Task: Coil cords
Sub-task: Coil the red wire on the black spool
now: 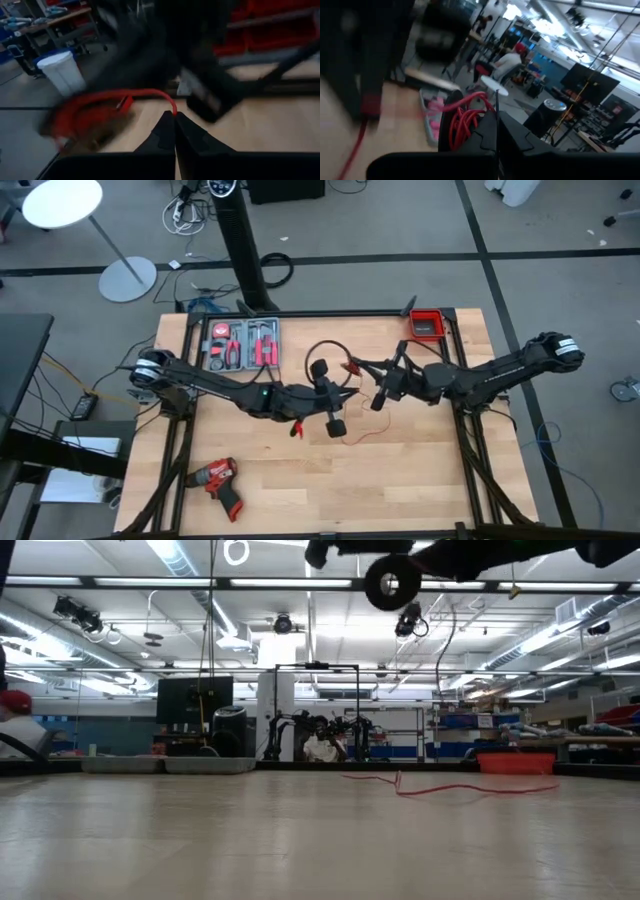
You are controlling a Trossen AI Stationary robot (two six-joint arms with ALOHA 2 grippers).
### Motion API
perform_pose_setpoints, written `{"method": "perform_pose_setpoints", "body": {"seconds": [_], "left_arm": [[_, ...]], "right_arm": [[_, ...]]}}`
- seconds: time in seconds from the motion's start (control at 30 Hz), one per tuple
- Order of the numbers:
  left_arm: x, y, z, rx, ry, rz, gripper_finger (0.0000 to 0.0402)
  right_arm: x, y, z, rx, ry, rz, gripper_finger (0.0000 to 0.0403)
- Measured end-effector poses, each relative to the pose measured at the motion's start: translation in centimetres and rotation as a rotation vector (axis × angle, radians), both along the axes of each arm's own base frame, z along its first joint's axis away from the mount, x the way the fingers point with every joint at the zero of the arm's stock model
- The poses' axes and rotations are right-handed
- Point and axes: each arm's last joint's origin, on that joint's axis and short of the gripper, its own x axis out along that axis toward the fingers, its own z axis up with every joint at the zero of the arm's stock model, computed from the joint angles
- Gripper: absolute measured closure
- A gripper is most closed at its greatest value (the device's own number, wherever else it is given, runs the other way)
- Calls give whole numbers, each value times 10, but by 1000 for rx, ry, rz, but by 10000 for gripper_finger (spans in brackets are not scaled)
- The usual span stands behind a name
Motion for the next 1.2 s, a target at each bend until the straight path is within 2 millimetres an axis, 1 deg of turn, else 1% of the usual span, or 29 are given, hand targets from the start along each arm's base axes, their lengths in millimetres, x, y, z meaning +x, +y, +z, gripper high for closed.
{"method": "perform_pose_setpoints", "body": {"seconds": [0.1, 0.17, 0.37, 0.6, 0.7, 0.83, 1.03, 1.13, 1.2], "left_arm": [[5, 3, -10, 9, 33, 5, 400], [8, 7, -13, 10, 35, 15, 400], [10, 16, -11, 30, 20, 54, 400], [11, 23, -9, 25, -6, 89, 397], [11, 23, -8, 21, -19, 89, 384], [11, 23, -9, 0, -20, 90, 356], [19, 22, -21, -45, -30, 83, 313], [18, 21, -25, -47, -2, 76, 305], [17, 19, -23, -55, 0, 74, 304]], "right_arm": [[-3, -1, 6, 8, -47, 9, 403], [-5, 0, 11, 28, -87, 38, 403], [-9, 2, 16, 98, -144, 94, 403], [-10, 6, 19, 106, -170, 108, 403], [-14, 5, 23, 105, -190, 106, 403], [-21, 3, 32, 115, -251, 111, 403], [-27, 2, 38, 120, -278, 111, 403], [-32, 1, 41, 118, -289, 108, 403], [-38, 2, 43, 106, -269, 108, 403]]}}
